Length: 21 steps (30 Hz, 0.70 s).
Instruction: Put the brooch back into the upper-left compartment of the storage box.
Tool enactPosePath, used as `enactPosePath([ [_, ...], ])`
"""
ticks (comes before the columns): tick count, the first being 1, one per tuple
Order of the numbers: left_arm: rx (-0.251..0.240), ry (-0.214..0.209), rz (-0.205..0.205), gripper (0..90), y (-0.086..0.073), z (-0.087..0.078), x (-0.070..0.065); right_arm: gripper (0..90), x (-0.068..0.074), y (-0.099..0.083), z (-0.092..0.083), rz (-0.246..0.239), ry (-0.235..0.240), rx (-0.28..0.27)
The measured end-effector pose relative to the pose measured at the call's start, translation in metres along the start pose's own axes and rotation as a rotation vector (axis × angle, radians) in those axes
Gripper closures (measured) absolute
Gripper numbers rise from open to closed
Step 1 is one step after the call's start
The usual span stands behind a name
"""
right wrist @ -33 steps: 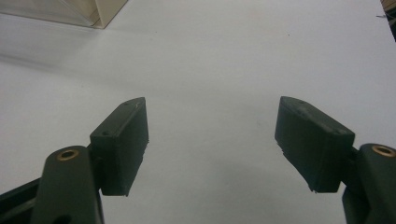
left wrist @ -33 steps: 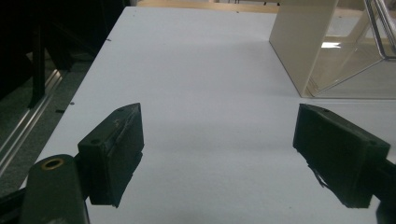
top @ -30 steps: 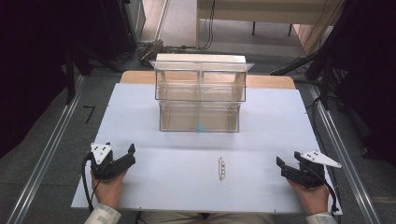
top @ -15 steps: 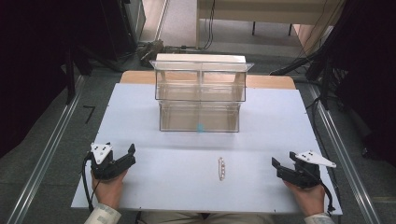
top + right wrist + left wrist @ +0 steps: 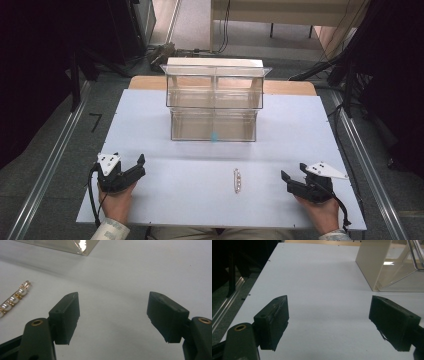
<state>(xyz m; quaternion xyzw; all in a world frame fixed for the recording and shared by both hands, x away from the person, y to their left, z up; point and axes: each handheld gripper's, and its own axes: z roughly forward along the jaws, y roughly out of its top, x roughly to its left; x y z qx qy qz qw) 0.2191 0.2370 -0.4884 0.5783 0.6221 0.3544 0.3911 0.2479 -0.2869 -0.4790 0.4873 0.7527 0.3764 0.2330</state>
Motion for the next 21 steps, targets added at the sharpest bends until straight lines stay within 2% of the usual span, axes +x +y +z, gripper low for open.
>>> enactPosePath([
  [21, 0.003, 0.003, 0.004, 15.4, 0.0, -0.001, -0.001, 25.1, 0.021, 0.004, 0.006, -0.037, 0.067, 0.013],
])
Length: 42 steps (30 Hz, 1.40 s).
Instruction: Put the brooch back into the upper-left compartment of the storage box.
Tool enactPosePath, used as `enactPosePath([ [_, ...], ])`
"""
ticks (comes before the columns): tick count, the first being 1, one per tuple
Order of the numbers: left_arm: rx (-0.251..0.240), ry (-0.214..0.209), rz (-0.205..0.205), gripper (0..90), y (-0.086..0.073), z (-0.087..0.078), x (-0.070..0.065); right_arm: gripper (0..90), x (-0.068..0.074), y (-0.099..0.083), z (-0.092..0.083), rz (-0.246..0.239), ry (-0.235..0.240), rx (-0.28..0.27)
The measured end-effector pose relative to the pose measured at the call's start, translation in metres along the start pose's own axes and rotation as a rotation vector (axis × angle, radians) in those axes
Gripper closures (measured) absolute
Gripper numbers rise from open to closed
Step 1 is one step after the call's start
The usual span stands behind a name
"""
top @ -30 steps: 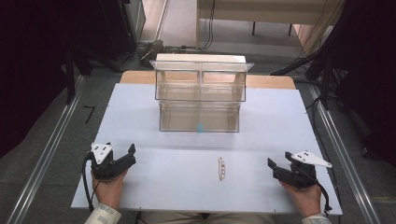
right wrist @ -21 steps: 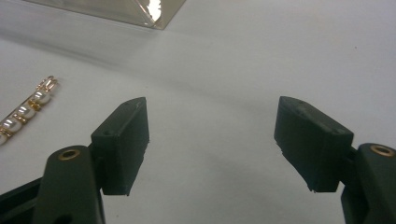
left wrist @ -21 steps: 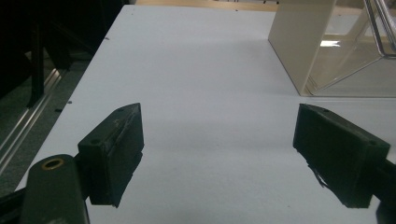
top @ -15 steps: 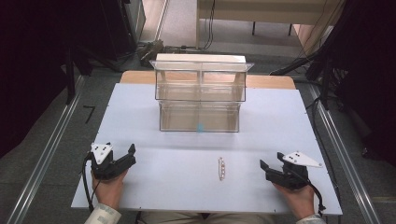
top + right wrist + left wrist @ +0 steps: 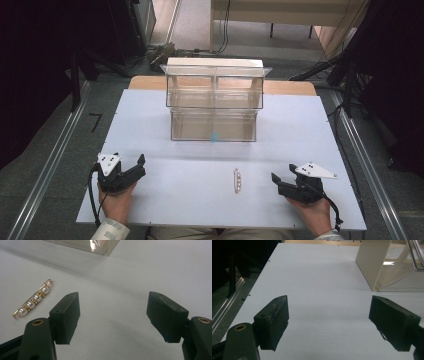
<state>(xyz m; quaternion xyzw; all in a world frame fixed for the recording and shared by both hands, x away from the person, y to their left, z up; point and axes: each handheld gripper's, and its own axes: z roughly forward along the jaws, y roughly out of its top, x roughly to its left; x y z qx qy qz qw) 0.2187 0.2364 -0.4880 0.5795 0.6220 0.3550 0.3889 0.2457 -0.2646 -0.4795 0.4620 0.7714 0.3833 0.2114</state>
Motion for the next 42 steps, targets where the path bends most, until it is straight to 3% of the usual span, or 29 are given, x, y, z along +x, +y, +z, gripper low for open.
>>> enactPosePath([
  [29, 0.001, -0.003, 0.005, 15.4, 0.0, -0.001, 0.0, 26.9, 0.039, 0.006, 0.021, -0.046, 0.075, 0.025],
  [42, 0.002, -0.004, 0.002, 15.4, -0.001, 0.0, -0.001, 27.5, 0.049, 0.008, 0.03, -0.054, 0.095, 0.048],
])
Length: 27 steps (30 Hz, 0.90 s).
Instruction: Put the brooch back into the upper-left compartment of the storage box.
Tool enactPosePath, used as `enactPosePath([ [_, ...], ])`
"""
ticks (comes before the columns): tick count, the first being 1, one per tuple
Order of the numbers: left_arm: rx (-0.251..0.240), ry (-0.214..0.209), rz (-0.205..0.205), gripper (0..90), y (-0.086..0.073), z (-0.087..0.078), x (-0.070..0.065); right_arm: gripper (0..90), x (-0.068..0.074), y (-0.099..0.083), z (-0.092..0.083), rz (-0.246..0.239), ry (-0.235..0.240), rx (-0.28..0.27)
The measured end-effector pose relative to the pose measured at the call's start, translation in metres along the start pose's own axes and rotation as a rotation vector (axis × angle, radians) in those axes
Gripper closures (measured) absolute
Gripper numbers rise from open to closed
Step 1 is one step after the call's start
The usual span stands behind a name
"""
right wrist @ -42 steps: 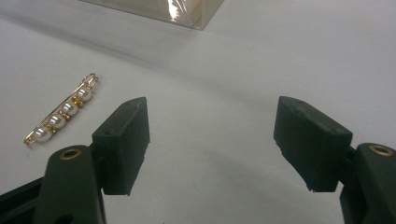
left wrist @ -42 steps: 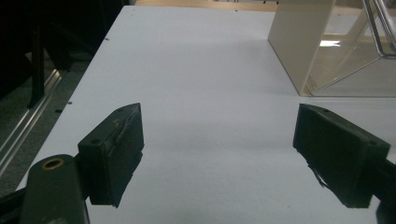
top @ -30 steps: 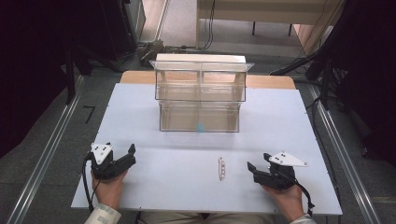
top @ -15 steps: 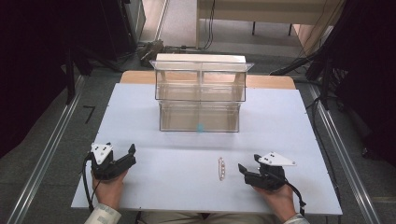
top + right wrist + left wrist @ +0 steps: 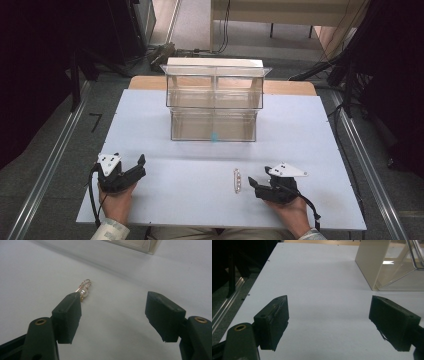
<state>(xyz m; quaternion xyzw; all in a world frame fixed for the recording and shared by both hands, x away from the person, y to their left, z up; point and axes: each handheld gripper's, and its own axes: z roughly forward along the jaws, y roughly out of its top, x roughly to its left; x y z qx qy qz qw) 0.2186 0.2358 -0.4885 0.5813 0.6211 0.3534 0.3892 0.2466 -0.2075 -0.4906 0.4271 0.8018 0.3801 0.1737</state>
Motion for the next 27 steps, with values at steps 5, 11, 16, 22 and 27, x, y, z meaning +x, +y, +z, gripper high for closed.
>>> enactPosePath([
  [5, 0.0, -0.001, 0.0, 15.4, 0.0, 0.0, 0.0, 27.8, 0.005, 0.001, 0.005, -0.001, 0.01, 0.007],
  [11, 0.001, 0.0, -0.001, 15.4, 0.0, 0.0, 0.0, 28.8, 0.01, 0.002, 0.011, -0.002, 0.027, 0.024],
  [16, -0.001, 0.0, 0.0, 15.4, 0.0, 0.0, 0.001, 29.8, 0.017, 0.003, 0.018, -0.008, 0.033, 0.032],
  [22, -0.002, 0.0, 0.0, 15.4, 0.0, 0.0, 0.001, 32.2, 0.024, 0.004, 0.023, -0.014, 0.035, 0.035],
  [27, -0.002, 0.001, 0.001, 15.4, 0.0, -0.001, 0.001, 35.8, 0.027, 0.004, 0.026, -0.021, 0.037, 0.041],
])
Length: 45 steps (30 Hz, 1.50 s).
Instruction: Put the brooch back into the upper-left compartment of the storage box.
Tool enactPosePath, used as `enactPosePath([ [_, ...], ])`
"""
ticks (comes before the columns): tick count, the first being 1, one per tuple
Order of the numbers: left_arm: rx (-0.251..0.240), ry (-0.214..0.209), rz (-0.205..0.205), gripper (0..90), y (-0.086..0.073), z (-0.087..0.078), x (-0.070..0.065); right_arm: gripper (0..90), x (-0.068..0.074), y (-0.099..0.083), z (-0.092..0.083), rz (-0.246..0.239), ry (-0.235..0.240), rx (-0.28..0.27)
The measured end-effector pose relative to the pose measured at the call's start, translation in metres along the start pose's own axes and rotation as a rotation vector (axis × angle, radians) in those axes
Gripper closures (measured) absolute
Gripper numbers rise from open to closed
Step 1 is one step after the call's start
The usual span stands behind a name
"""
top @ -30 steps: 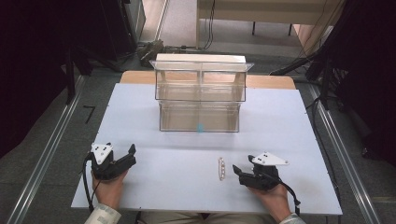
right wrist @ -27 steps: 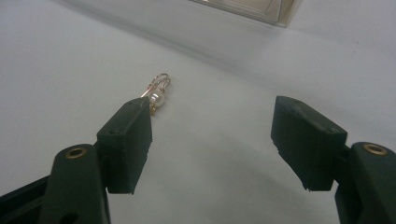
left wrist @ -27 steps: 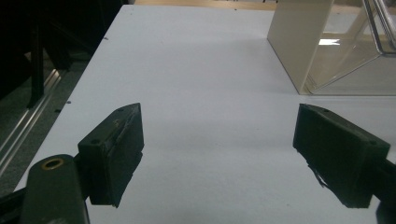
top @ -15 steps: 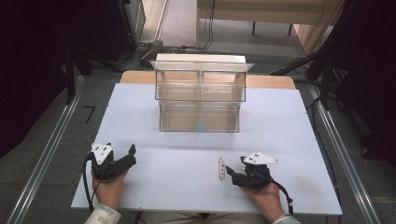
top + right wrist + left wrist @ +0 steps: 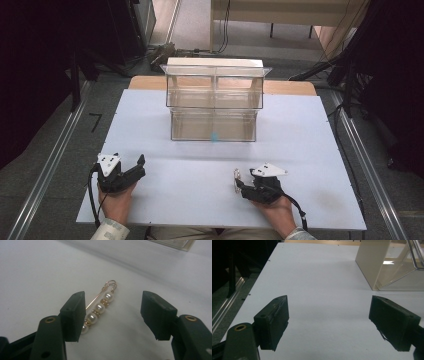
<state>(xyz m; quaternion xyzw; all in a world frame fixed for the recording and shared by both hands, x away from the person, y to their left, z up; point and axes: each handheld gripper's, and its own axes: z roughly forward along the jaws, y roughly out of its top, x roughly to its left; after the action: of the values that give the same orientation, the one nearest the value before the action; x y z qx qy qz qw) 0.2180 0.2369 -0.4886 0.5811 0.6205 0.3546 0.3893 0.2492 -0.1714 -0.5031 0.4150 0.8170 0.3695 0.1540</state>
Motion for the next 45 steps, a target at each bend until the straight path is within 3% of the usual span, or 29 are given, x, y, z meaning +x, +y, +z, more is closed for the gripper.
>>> enactPosePath([
  [10, -0.003, 0.002, -0.002, 15.4, 0.0002, -0.0004, 0.0001, 49.7, 0.0049, -0.0004, 0.0052, -0.016, 0.016, 0.037],
  [14, -0.003, 0.002, -0.005, 15.4, 0.0002, -0.0005, 0.0001, 54.0, 0.0064, -0.0004, 0.0061, -0.031, 0.001, 0.039],
  [16, -0.003, 0.001, -0.005, 15.4, 0.0002, -0.0005, 0.0002, 62.3, 0.0054, -0.0005, 0.0056, -0.028, -0.021, 0.041],
  [25, -0.003, 0.001, -0.005, 15.4, 0.0003, -0.0009, 0.0002, 76.3, 0.0059, -0.0015, 0.005, -0.043, -0.051, 0.041],
  [39, -0.008, 0.0, -0.009, 15.4, 0.0008, -0.0017, 0.0019, 77.9, 0.0028, -0.0002, 0.0035, -0.033, -0.037, 0.04],
  [45, -0.009, 0.0, -0.006, 15.4, 0.0008, -0.002, 0.0015, 77.9, 0.0026, 0.0019, -0.0016, -0.03, -0.032, 0.007],
])
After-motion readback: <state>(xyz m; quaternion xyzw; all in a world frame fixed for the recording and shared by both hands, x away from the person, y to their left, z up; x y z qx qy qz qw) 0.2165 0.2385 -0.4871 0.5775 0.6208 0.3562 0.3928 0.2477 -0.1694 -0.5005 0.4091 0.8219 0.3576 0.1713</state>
